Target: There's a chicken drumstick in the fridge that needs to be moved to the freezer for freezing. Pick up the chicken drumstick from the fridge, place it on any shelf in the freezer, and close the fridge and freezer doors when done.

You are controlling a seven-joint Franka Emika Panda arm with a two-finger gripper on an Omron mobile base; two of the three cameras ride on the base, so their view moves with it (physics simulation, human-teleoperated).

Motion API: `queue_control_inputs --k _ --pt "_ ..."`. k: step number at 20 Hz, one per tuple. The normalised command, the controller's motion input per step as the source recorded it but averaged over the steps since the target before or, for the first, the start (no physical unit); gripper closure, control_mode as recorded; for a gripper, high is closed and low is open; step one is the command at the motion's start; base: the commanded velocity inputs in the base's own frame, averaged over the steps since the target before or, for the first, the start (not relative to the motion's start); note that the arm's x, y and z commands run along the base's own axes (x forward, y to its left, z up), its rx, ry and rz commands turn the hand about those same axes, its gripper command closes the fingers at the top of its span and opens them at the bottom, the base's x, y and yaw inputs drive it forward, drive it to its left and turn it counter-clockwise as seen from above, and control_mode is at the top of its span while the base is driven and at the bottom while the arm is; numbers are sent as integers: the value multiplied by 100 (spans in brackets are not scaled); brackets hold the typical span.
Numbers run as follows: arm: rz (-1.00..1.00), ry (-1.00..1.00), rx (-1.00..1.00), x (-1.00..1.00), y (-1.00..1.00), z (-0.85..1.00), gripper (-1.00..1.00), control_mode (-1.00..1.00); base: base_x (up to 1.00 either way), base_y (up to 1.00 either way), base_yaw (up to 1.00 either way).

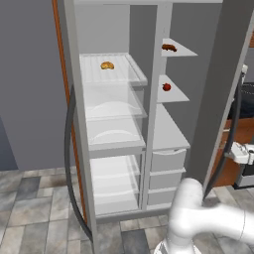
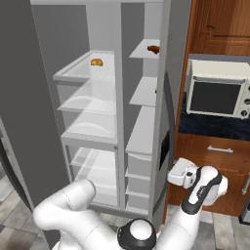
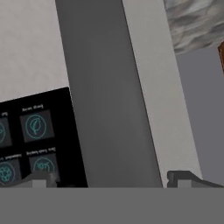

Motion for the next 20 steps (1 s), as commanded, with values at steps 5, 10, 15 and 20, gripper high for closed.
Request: queue_control_inputs --k 5,10,15,20 --pt "-21 0 0 2 58 0 -100 -100 0 0 0" --pt "-30 0 0 32 41 0 -100 -100 0 0 0" --pt "-27 3 -1 46 44 8 -100 -100 0 0 0" --pt "-20 9 -1 51 33 19 -100 -100 0 0 0"
